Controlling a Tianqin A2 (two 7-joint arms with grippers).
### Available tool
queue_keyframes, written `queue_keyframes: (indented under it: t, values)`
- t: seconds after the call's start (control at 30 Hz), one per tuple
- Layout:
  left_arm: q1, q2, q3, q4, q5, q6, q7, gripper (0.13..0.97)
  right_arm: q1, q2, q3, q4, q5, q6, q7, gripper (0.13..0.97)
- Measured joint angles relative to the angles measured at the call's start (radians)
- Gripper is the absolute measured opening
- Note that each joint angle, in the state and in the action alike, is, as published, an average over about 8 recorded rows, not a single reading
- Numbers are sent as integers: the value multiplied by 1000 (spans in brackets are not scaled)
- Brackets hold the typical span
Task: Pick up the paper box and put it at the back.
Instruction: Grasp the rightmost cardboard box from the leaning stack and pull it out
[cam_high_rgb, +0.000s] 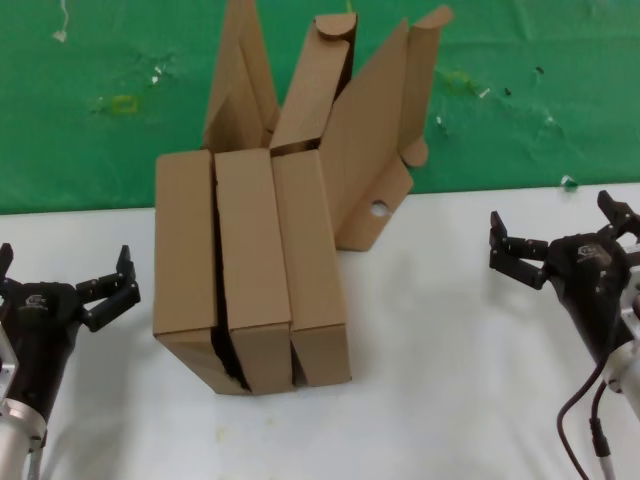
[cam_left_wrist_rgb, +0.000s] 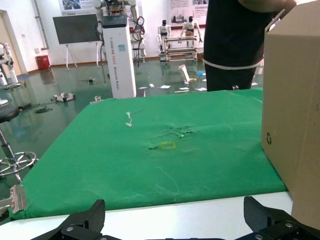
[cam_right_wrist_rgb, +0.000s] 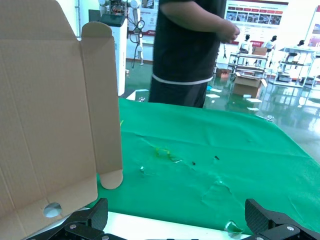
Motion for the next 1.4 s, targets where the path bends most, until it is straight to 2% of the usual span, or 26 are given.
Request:
queue_keyframes:
  t: [1.07, 1.4]
  values:
    - [0, 0, 0, 0, 0, 0, 0, 962, -4, 9, 0, 7, -5, 5, -4, 966]
    - [0, 0, 0, 0, 0, 0, 0, 953, -85, 99, 17, 143, -82, 57, -107, 966]
